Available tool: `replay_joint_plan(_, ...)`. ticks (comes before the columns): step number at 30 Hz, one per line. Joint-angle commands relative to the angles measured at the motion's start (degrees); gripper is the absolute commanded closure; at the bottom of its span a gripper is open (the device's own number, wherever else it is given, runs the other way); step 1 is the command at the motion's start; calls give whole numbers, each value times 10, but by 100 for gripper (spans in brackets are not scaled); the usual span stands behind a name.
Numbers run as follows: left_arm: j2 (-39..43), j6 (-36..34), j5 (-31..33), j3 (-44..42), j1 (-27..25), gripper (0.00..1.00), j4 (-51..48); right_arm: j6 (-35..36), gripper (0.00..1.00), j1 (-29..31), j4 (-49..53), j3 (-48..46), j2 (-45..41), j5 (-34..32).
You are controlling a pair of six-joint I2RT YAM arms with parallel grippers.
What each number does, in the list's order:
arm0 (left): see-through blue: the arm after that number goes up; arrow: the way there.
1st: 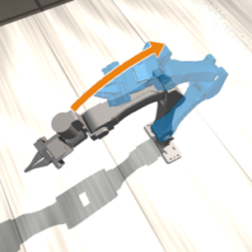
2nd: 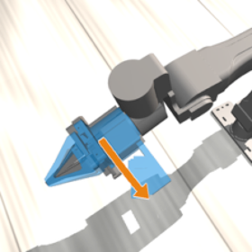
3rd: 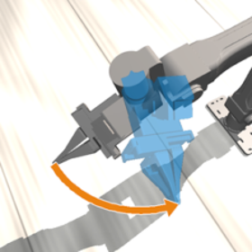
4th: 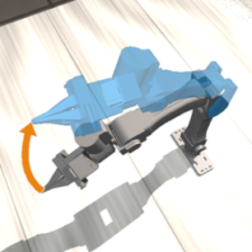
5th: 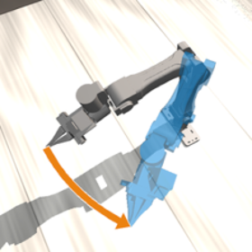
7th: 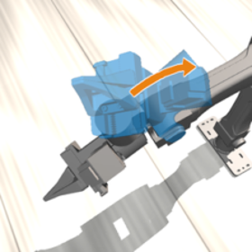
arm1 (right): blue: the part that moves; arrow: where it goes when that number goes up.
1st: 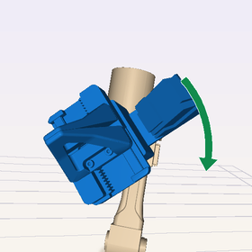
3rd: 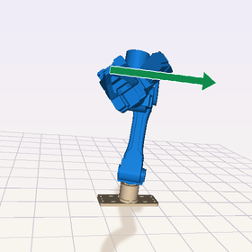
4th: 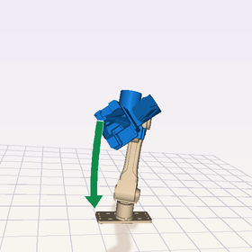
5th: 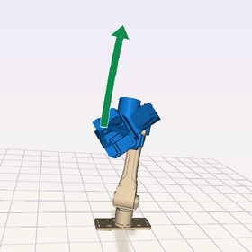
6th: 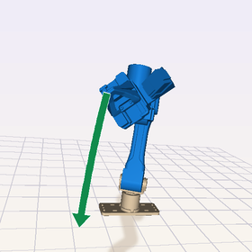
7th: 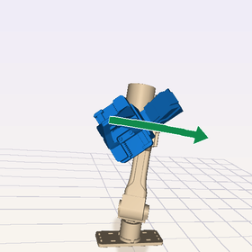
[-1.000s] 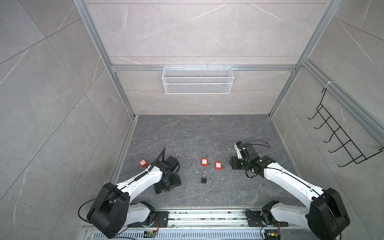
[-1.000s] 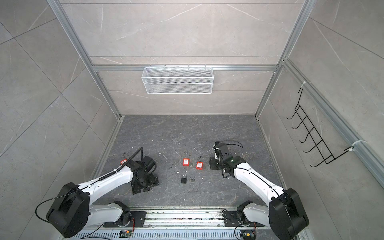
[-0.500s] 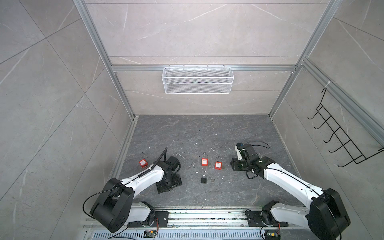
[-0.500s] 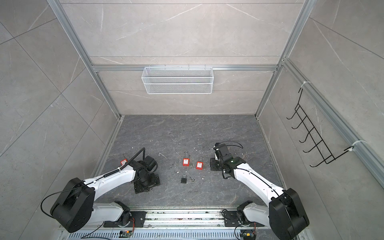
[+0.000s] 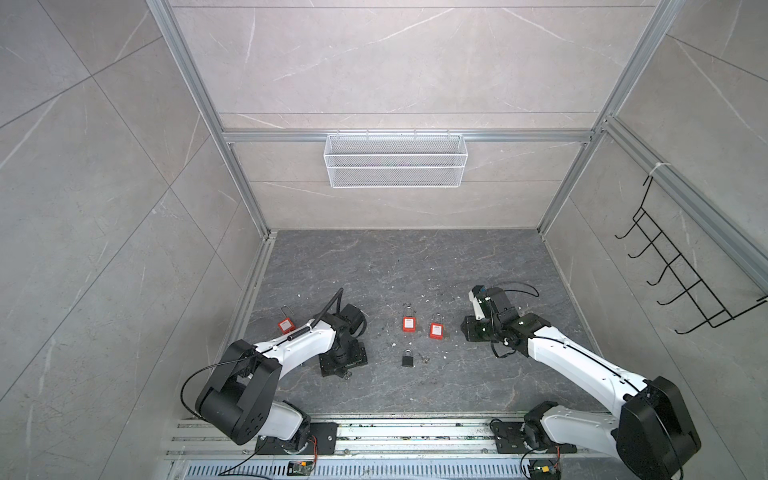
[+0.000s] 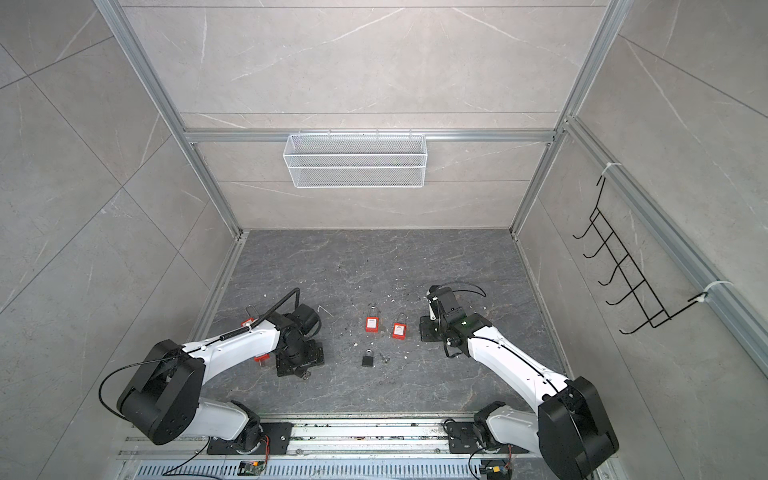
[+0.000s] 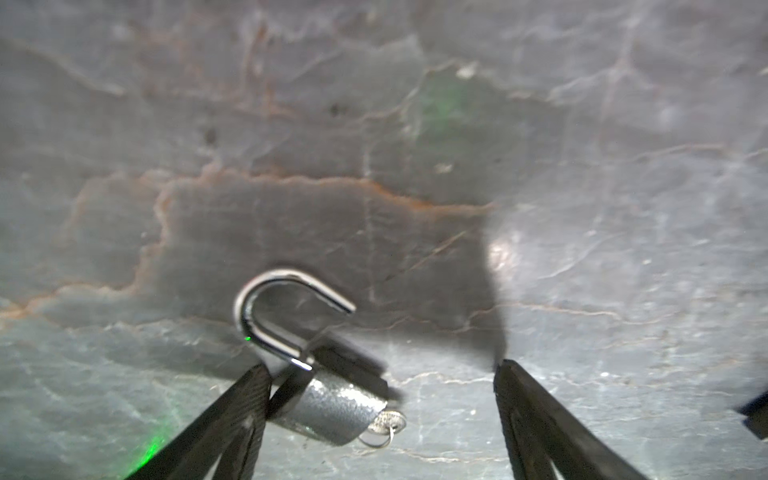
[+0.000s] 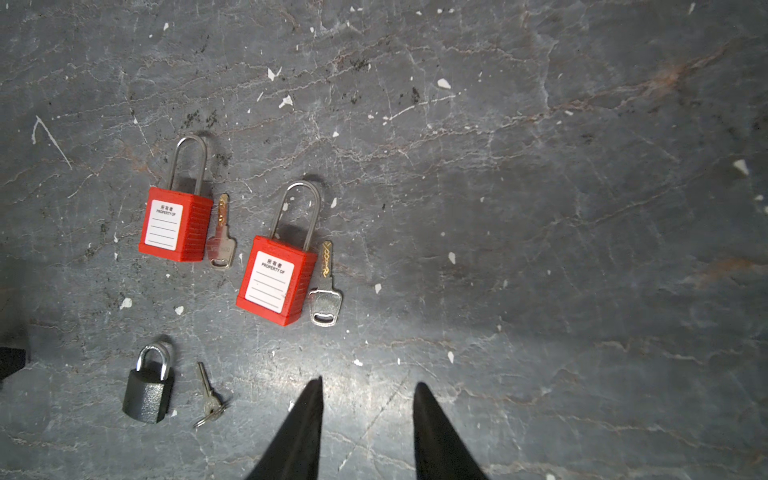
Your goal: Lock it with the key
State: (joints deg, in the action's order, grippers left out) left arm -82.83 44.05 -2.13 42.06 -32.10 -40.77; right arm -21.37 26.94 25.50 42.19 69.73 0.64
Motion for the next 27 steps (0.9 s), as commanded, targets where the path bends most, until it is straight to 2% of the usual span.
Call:
replay_joint_plan(1,-21,-25,-36,7,2,15,75,2,62,3,-8,-6,-1,7)
replay_joint_plan(6,-51,-22,-62,36,1,16,85,9,63,5,-3,3,-1,13)
replay_joint_plan(10,-41,-9,-74,36,1,16,94,11,64,11,18,19,5,19)
replay_joint_plan(20,19,-28,14,31,1,13,-11,8,64,102,69,85,56,-11)
replay_joint_plan(27,34,-36,29,-3,-6,27,-21,-2,65,134,59,99,83,-33)
